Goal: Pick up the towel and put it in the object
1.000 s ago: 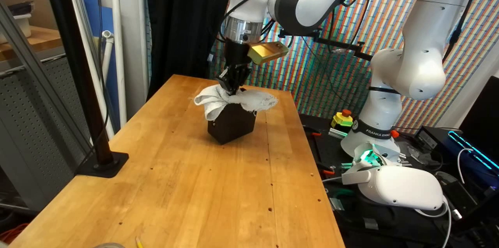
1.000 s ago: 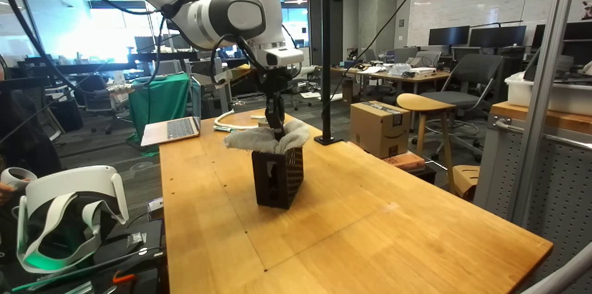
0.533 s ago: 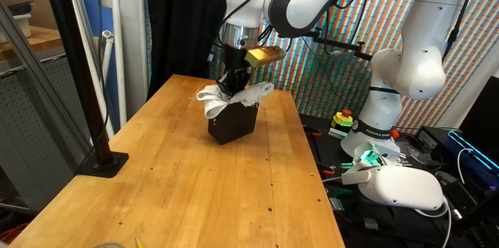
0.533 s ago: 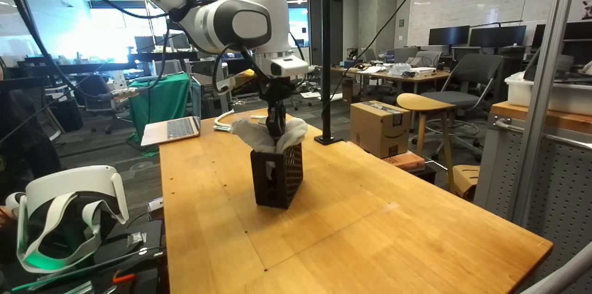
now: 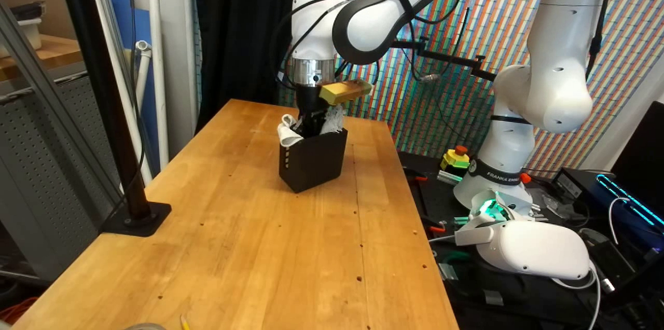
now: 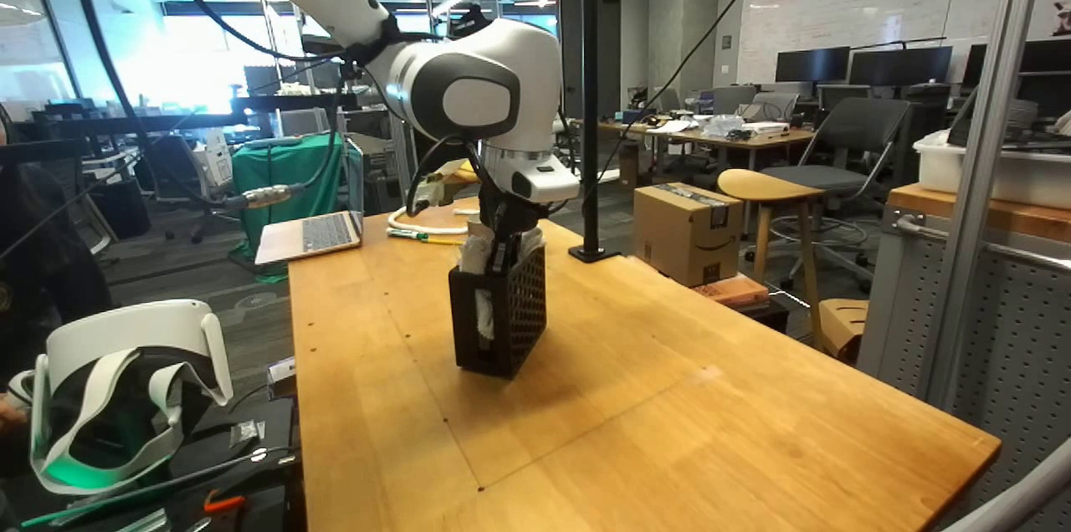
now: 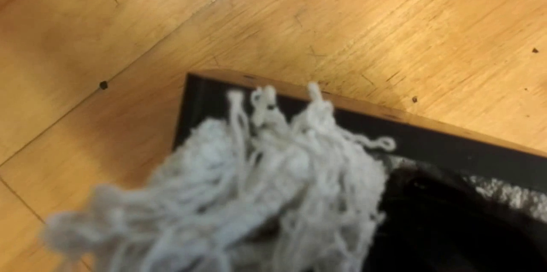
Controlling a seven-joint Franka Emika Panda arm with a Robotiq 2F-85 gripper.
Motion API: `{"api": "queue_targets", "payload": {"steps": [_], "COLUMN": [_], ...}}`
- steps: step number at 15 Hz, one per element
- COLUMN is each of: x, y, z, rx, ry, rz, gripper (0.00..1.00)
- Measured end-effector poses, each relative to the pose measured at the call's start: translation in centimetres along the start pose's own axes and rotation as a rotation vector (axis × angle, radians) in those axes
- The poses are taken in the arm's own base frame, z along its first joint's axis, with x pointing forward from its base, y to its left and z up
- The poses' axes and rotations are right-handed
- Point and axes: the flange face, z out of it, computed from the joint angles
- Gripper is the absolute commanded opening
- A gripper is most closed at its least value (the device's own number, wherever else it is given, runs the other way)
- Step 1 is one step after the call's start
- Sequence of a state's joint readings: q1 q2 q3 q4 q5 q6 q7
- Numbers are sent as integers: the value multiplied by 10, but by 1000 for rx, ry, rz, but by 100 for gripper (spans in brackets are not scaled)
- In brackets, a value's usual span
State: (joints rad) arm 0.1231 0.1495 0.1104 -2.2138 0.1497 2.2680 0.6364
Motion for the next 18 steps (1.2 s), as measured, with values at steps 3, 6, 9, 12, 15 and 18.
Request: {"api": "queue_targets", "payload": {"steps": [3, 6, 9, 12, 15, 18], "x": [5, 5, -1, -16, -38, -58], "y": [3, 3, -2, -15, -30, -38], "z": [-1, -1, -3, -9, -21, -38], "rx": [11, 10, -17, -72, -122, -163], "ry": [-22, -23, 0, 60, 136, 200], "rz": [1, -2, -22, -46, -68, -77], "gripper": [4, 4, 4, 4, 4, 4]}}
